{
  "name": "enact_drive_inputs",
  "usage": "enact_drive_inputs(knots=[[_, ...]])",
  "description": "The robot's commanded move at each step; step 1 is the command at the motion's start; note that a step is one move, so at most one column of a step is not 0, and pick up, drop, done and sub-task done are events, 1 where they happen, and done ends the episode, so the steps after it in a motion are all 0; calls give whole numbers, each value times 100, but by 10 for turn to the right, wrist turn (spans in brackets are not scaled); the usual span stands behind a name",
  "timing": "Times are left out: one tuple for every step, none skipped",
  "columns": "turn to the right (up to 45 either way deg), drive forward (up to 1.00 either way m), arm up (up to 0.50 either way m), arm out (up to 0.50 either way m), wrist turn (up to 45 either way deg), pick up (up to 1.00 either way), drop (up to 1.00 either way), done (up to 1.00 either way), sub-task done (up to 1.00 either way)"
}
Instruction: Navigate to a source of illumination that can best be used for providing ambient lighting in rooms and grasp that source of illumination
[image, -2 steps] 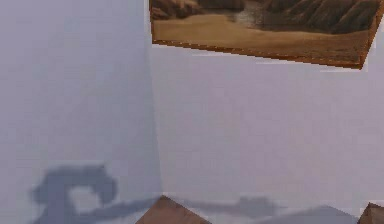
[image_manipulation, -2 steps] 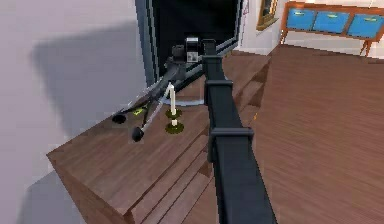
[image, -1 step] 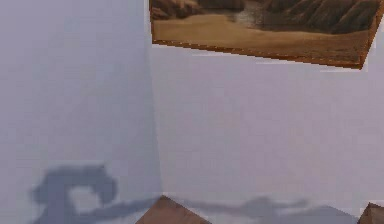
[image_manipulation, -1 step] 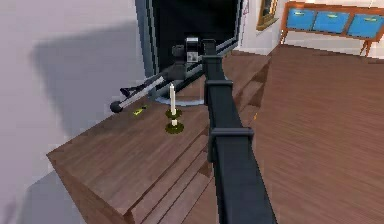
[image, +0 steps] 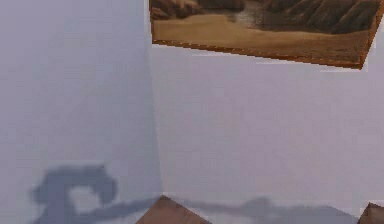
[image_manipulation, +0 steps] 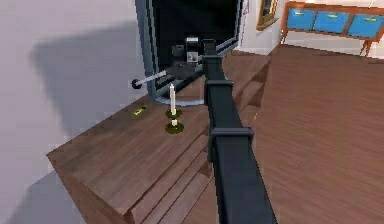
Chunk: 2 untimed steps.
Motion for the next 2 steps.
enact_drive_inputs(knots=[[0, 0, 0, 0, 270, 0, 0, 0, 0], [0, 0, 0, 0, 0, 100, 0, 0, 0]])
